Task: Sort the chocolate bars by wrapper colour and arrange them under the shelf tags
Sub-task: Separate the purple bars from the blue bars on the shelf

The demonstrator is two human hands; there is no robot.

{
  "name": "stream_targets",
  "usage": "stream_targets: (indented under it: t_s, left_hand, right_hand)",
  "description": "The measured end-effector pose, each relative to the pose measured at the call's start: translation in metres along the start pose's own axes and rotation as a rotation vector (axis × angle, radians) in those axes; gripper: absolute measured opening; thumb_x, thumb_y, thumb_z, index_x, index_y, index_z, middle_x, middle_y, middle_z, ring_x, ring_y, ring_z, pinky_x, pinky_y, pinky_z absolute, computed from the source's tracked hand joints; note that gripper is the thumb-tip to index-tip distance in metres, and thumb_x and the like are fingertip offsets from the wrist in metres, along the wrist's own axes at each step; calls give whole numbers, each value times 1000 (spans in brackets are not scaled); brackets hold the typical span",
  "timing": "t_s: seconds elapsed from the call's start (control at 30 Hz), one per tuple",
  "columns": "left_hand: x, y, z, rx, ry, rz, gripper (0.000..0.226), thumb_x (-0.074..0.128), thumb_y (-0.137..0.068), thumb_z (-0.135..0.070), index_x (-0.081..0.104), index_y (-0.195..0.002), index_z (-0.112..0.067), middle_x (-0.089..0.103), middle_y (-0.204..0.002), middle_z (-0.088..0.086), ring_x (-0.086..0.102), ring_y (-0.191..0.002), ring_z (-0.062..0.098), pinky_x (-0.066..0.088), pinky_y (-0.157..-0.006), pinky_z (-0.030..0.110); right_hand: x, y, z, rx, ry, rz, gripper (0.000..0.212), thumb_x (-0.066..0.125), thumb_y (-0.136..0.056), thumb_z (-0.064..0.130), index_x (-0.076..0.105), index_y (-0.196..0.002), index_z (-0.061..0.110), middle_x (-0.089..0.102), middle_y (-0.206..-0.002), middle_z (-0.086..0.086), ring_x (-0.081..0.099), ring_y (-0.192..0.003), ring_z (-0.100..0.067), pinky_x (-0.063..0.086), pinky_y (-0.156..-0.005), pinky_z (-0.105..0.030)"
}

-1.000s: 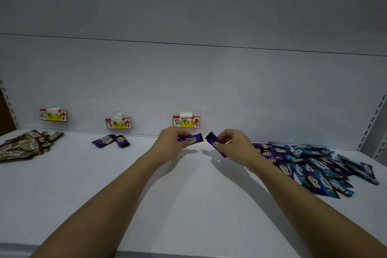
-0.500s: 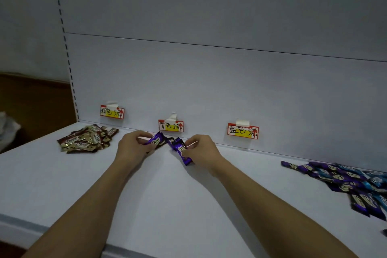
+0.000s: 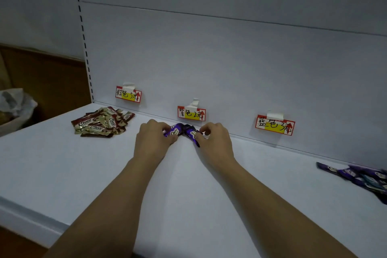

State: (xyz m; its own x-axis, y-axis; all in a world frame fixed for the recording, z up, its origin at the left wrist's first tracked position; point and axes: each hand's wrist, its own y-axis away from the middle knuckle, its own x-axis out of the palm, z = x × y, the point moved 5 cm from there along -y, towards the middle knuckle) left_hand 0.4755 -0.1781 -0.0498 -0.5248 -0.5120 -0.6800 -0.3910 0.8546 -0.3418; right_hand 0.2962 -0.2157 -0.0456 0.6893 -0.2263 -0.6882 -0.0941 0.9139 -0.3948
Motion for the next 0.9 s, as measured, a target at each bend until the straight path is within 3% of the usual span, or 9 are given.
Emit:
stream_targets:
  t_s: [0.17,0.4,0.53,0.63,0.73,0.9]
  left_hand:
    - [-1,2,-3,36,-73,5,39,69,-84,-43,68,-118,-25,64,-113,4,51,-106,22,43,-83,33]
    - [-2,4,-13,107,-162,-56,37,59,-90,-48,65,-121,-29,62,-121,2,50,-110,22,42,-86,37]
    - [-5,15,-27,159,-207,-70,35,50,-94,-46,65,-121,-30,62,-121,0,50,-111,22,41,-88,37]
    - [-4,29,-44,254,-341,-29,39,45,-94,-49,61,-124,-31,60,-124,-3,49,-115,20,40,-91,37]
    - [-1,39,-62,259,-289,14,40,44,-90,-51,60,-123,-34,59,-127,-6,48,-115,18,38,-93,36]
    - [40,62,-108,255,-272,276,60,39,-87,-67,46,-139,-35,46,-145,-5,42,-131,20,38,-103,41]
  right_hand:
    - [-1,-1,-6,-11,-14,11,13,57,-92,23,65,-100,18,56,-104,1,50,-103,-18,36,-74,-28]
    - [-8,-6,-14,4,-40,10,14,53,-94,22,65,-99,19,62,-104,2,53,-99,-15,40,-73,-27]
    - [-20,-6,-14,0,-33,43,20,52,-95,25,66,-105,16,63,-109,0,55,-104,-17,44,-81,-29]
    - [-31,1,-14,8,0,111,29,51,-96,31,64,-117,16,62,-120,-3,54,-109,-18,46,-89,-32]
    - [-53,10,-21,-9,76,207,38,50,-95,39,60,-126,19,58,-129,-2,53,-116,-18,45,-95,-35]
    - [-120,41,-62,-38,173,287,40,49,-94,49,58,-127,28,57,-129,6,54,-113,-14,45,-95,-35]
